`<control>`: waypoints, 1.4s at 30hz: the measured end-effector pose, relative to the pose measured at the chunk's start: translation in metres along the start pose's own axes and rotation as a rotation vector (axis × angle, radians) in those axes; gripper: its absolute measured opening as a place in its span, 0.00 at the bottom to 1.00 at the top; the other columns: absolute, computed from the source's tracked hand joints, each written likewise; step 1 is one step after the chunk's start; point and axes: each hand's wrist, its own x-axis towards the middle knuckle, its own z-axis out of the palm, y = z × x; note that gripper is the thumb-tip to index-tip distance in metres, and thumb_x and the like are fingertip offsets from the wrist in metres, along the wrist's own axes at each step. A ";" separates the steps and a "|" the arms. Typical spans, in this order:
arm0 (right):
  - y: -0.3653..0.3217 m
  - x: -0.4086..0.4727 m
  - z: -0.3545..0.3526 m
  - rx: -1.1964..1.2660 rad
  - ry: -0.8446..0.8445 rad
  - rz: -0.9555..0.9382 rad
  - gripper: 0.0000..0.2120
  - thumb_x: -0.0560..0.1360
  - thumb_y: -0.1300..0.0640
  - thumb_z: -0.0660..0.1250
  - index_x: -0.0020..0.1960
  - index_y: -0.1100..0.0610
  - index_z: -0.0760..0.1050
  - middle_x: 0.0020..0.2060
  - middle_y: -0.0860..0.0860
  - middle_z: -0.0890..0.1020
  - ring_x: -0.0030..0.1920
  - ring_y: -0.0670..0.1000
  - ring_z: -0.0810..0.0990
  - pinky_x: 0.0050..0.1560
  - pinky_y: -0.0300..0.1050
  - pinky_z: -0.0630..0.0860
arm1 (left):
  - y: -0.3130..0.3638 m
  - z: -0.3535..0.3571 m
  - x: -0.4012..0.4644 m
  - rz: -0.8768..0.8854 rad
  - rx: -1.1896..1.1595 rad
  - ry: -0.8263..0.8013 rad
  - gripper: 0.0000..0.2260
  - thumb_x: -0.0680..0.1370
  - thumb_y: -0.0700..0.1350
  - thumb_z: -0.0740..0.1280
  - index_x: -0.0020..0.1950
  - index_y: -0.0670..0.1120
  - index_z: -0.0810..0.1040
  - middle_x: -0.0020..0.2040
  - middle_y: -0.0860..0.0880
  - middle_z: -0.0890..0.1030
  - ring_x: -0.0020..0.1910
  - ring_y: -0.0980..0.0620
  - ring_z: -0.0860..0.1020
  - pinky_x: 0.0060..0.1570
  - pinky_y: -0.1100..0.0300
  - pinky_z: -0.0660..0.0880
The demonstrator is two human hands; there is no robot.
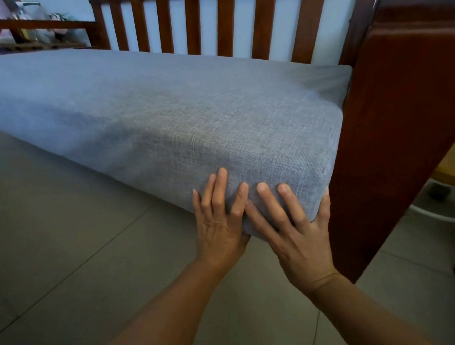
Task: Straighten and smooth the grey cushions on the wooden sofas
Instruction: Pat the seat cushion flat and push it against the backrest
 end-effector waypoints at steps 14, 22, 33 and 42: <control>0.005 -0.006 -0.017 0.020 -0.019 -0.098 0.07 0.80 0.60 0.57 0.55 0.56 0.71 0.60 0.53 0.68 0.66 0.54 0.65 0.61 0.72 0.59 | -0.004 -0.012 -0.010 -0.074 -0.039 -0.028 0.31 0.61 0.38 0.76 0.58 0.46 0.65 0.61 0.41 0.64 0.53 0.41 0.69 0.53 0.48 0.66; -0.001 -0.005 -0.028 -0.006 -0.073 -0.068 0.12 0.79 0.62 0.54 0.47 0.58 0.76 0.50 0.54 0.73 0.57 0.55 0.69 0.63 0.70 0.55 | 0.008 -0.026 -0.011 -0.095 -0.089 -0.103 0.27 0.62 0.41 0.75 0.56 0.46 0.66 0.55 0.45 0.66 0.49 0.45 0.68 0.49 0.52 0.62; 0.012 0.010 -0.077 0.358 -0.089 0.452 0.19 0.70 0.48 0.70 0.50 0.59 0.66 0.43 0.55 0.72 0.41 0.53 0.70 0.39 0.45 0.62 | 0.050 -0.061 0.023 -0.235 -0.235 -0.142 0.20 0.70 0.48 0.68 0.60 0.48 0.69 0.57 0.45 0.73 0.57 0.47 0.72 0.58 0.44 0.68; 0.009 0.042 -0.067 0.282 -0.404 0.795 0.24 0.63 0.43 0.77 0.40 0.62 0.72 0.33 0.58 0.77 0.28 0.60 0.78 0.27 0.42 0.62 | 0.056 -0.069 0.038 -0.157 -0.178 -0.159 0.34 0.64 0.42 0.76 0.66 0.46 0.64 0.62 0.45 0.65 0.59 0.44 0.68 0.59 0.41 0.68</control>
